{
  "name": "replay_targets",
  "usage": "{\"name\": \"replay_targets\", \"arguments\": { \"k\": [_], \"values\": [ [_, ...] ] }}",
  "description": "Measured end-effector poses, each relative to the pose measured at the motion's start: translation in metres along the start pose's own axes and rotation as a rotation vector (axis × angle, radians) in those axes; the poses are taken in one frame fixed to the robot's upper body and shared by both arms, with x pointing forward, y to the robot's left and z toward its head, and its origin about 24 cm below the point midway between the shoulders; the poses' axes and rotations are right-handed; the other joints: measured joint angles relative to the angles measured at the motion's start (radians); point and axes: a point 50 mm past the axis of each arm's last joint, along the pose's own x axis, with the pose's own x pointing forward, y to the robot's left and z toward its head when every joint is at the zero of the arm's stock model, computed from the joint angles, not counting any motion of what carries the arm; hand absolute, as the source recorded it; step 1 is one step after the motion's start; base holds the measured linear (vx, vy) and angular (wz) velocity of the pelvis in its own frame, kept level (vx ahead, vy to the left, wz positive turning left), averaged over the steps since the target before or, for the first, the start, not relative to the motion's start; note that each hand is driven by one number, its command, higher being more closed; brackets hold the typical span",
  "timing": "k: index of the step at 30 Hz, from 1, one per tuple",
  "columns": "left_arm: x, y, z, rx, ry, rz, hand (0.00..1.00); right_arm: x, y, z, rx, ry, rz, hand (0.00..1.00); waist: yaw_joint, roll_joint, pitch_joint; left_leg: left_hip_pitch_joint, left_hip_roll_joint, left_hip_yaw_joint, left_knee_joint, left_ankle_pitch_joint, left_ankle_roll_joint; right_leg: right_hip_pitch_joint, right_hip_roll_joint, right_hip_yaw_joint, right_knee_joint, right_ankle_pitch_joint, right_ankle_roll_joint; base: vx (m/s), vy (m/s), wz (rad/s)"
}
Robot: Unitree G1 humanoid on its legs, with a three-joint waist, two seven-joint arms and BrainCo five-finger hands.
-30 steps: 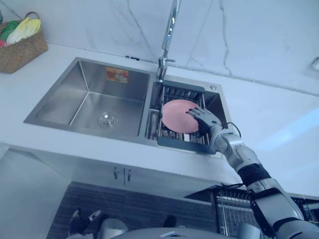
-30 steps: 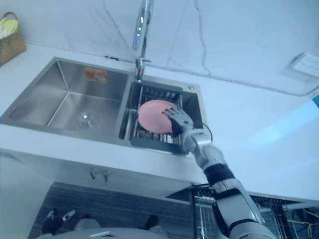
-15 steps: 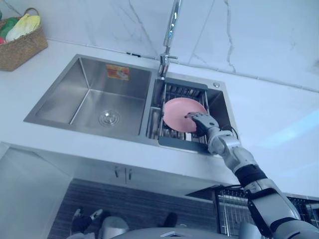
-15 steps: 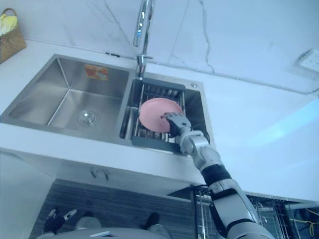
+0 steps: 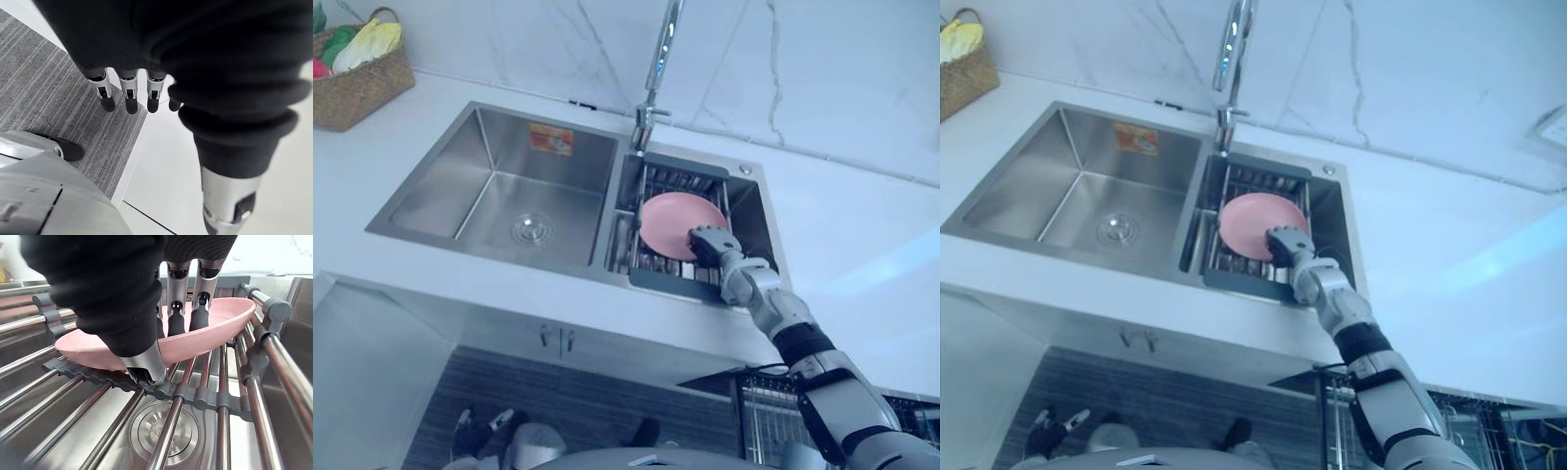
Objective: Walk over to the sink, pick up the cup, carry it to the dishwasher, place the cup inside the dishwasher, then close the dishwasher door
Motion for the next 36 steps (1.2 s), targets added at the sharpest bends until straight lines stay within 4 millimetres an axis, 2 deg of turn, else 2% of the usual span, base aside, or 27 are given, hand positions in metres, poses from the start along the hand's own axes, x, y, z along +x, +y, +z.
{"name": "replay_targets", "arguments": {
  "k": [6, 14, 18, 23, 26, 29, 36],
  "values": [
    [0.000, 0.000, 0.002, -0.004, -0.024, 0.002, 0.00, 0.000, -0.004, 0.001, 0.076, -0.015, -0.036, 1.00, -0.006, 0.000, 0.000, 0.000, 0.000, 0.000, -0.001, 0.000, 0.000, -0.001, 0.000, 0.000, 0.000, 0.002, 0.002, 0.00, 0.000, 0.00],
    [0.000, 0.000, 0.002, -0.008, -0.030, 0.004, 0.00, 0.000, -0.012, 0.009, 0.072, -0.077, -0.068, 1.00, -0.029, 0.004, 0.003, 0.002, 0.000, 0.000, 0.000, 0.002, 0.000, 0.001, 0.000, -0.001, 0.000, 0.004, 0.004, 0.00, 0.000, 0.00],
    [-0.001, -0.003, 0.001, -0.023, -0.031, 0.004, 0.00, 0.000, -0.016, 0.007, 0.081, -0.078, -0.089, 1.00, -0.036, 0.011, 0.007, 0.013, 0.000, 0.001, 0.000, 0.002, 0.000, 0.014, 0.000, 0.000, 0.000, 0.004, 0.004, 0.00, 0.000, 0.01],
    [-0.005, -0.001, -0.004, -0.031, -0.027, 0.014, 0.00, -0.002, -0.033, 0.011, 0.097, -0.098, -0.186, 1.00, -0.055, 0.022, 0.012, 0.014, 0.000, 0.002, 0.001, 0.003, -0.001, 0.015, 0.000, 0.001, 0.000, 0.006, 0.003, 0.00, 0.000, -0.01],
    [-0.005, 0.000, -0.006, -0.031, -0.022, 0.023, 0.00, -0.006, -0.055, 0.003, 0.145, -0.065, -0.344, 1.00, -0.055, 0.029, 0.012, 0.027, 0.000, 0.006, 0.000, 0.003, -0.001, 0.025, 0.000, 0.005, 0.000, 0.006, 0.003, 0.00, 0.002, -0.01],
    [-0.005, 0.000, -0.006, -0.031, -0.021, 0.033, 0.00, -0.010, -0.067, -0.001, 0.158, -0.049, -0.431, 1.00, -0.059, 0.030, 0.011, 0.031, 0.000, 0.007, 0.000, 0.003, -0.001, 0.029, 0.000, 0.005, 0.000, 0.007, 0.003, -0.04, 0.020, -0.01],
    [-0.007, -0.002, -0.013, -0.036, 0.009, 0.034, 0.00, -0.011, -0.071, -0.005, 0.202, -0.026, -0.477, 1.00, -0.071, 0.044, 0.003, 0.031, 0.000, 0.009, -0.003, 0.004, -0.001, 0.028, -0.001, 0.007, -0.001, 0.007, 0.003, -0.02, 0.010, 0.00]
  ]
}}
